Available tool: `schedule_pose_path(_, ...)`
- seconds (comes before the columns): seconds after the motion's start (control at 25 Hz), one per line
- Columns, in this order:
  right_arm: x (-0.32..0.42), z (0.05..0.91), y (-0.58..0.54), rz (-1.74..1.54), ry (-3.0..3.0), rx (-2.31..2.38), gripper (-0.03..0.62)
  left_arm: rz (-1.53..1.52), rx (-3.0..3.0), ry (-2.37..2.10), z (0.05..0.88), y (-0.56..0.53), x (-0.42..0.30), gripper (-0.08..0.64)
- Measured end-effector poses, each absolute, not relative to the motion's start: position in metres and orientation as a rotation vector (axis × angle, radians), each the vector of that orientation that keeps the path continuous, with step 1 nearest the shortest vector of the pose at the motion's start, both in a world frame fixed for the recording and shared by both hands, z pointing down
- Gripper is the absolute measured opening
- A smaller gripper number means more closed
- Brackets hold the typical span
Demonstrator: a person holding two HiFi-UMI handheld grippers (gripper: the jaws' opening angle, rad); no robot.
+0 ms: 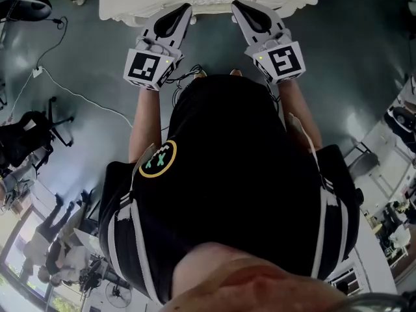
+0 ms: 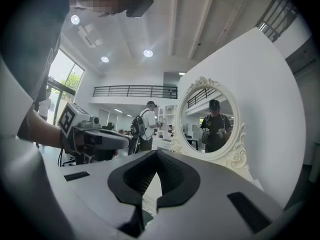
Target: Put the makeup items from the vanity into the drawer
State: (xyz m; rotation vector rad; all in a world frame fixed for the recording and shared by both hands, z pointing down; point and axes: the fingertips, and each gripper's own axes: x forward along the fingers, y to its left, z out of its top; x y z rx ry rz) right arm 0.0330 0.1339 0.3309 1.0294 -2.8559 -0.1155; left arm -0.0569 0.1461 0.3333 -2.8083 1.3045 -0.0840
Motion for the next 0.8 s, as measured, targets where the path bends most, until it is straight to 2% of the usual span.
schedule_pose_path(0.32,0.0337,0.3322,0.1353,-0.058,-2.866,1.043,0.035,-0.083,-2.806,1.3,0.3309,0.1499,-0.0569,0.018)
schedule_pose_path(0.44,0.0321,0.3328,0.1369,-0.034,-2.873,1.03,0.108,-0.086,-2.806,1.303,0.3314,0.1515,-0.0576,0.018)
schedule_pose_path(0.64,0.0318,0.336,0.1391,-0.032,-2.873,1.026,0.193,-0.093,-2.806,1.309,0.3356,0.1536,-0.0572,0.018)
schedule_pose_path(0.8,0.0317,0.3354,0.14,-0.019,-2.875,1.015,0.308,-0.084,-2.813,1.309,0.3345,0.155,-0.0564,0.018)
